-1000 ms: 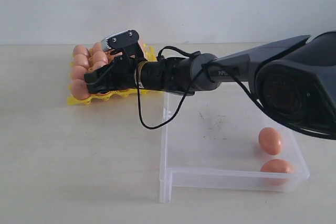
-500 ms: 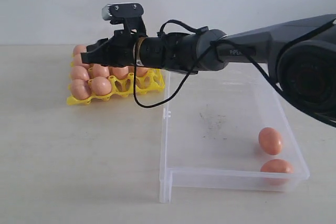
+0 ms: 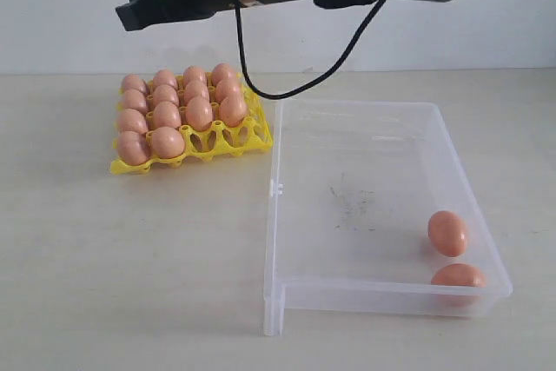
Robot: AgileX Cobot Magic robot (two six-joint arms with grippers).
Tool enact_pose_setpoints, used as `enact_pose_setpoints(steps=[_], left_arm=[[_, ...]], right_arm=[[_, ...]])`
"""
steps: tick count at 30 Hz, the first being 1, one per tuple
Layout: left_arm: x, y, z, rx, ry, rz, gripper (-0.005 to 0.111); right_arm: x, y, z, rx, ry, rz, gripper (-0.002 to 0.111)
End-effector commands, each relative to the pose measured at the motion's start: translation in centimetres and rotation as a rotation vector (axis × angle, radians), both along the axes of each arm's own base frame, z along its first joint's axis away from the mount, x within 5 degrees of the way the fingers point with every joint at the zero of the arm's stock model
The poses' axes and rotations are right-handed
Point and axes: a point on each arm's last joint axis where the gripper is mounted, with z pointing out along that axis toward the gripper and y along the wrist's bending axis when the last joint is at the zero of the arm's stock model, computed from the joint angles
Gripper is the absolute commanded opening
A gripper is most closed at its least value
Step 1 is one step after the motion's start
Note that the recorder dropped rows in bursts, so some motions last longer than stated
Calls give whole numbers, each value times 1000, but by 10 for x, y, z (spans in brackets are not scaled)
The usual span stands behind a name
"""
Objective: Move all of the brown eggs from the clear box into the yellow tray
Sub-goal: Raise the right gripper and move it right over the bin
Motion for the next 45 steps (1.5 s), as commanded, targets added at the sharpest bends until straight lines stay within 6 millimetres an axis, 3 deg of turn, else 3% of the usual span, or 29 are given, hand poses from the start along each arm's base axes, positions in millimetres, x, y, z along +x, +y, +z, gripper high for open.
enact_pose_setpoints(steps=[1,9,13,17,20,23,27,32,37,45], left_arm=[[0,0,1,6,-5,-4,4],[0,0,1,6,-5,-4,4],[0,0,1,6,-5,-4,4],[0,0,1,6,-5,-4,4],[0,0,1,6,-5,-4,4],[0,0,1,6,-5,-4,4],[0,0,1,6,-5,-4,4],[0,0,1,6,-5,-4,4],[0,0,1,6,-5,-4,4],[0,0,1,6,-5,-4,4]], right_arm=[[-7,-20,19,-14,-62,-119,0],[-20,-84,21,-155,-184,-560,0],[-28,-119,10,-353,-280,-784,0],[-33,-145,-8,-656,-296,-922,0],[-38,-153,-17,-849,-243,-901,0],[-39,-162,-26,-904,-126,-883,0],[-34,-187,-43,-833,167,-879,0],[-29,-214,-57,-697,444,-734,0],[-35,-218,-62,-642,580,-537,0],[-38,-217,-66,-665,616,-498,0]])
